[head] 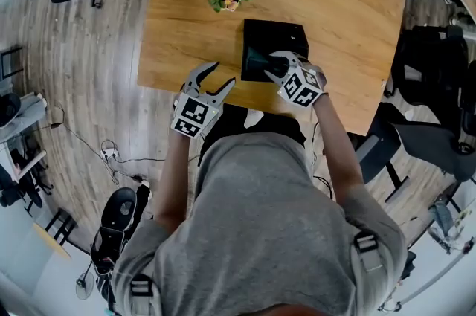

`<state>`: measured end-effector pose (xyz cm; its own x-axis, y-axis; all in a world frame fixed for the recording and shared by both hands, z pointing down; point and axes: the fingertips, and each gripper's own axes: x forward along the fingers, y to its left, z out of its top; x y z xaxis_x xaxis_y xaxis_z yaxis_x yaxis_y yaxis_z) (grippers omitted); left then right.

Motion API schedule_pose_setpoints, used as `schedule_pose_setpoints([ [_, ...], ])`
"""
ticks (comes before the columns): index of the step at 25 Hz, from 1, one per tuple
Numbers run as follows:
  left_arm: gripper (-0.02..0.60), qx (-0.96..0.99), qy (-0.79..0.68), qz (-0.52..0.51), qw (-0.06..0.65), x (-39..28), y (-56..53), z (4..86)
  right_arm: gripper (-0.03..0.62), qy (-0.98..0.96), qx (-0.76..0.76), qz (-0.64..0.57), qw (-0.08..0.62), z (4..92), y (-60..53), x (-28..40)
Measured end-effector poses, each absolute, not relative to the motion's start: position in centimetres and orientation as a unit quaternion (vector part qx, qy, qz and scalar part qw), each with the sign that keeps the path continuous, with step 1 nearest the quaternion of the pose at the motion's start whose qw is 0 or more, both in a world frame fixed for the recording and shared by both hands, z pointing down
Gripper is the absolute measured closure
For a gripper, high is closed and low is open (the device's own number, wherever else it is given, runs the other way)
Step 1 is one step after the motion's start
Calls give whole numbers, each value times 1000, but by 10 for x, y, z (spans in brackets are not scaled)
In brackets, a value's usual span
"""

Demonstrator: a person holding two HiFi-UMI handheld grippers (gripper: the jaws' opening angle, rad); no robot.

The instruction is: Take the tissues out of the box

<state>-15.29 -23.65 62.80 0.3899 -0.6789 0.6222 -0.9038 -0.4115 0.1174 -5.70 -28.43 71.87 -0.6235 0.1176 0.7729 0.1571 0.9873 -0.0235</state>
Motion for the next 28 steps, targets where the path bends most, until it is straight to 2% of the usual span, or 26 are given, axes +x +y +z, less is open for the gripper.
schedule_pose_setpoints([
  [11, 341, 802, -488, 258, 227, -152, -234, 634, 553, -893, -92, -29, 440, 729, -284, -55],
  [28, 344, 812, -481, 255, 211, -153, -236, 623, 586, -895, -77, -40, 437, 718, -284, -51],
])
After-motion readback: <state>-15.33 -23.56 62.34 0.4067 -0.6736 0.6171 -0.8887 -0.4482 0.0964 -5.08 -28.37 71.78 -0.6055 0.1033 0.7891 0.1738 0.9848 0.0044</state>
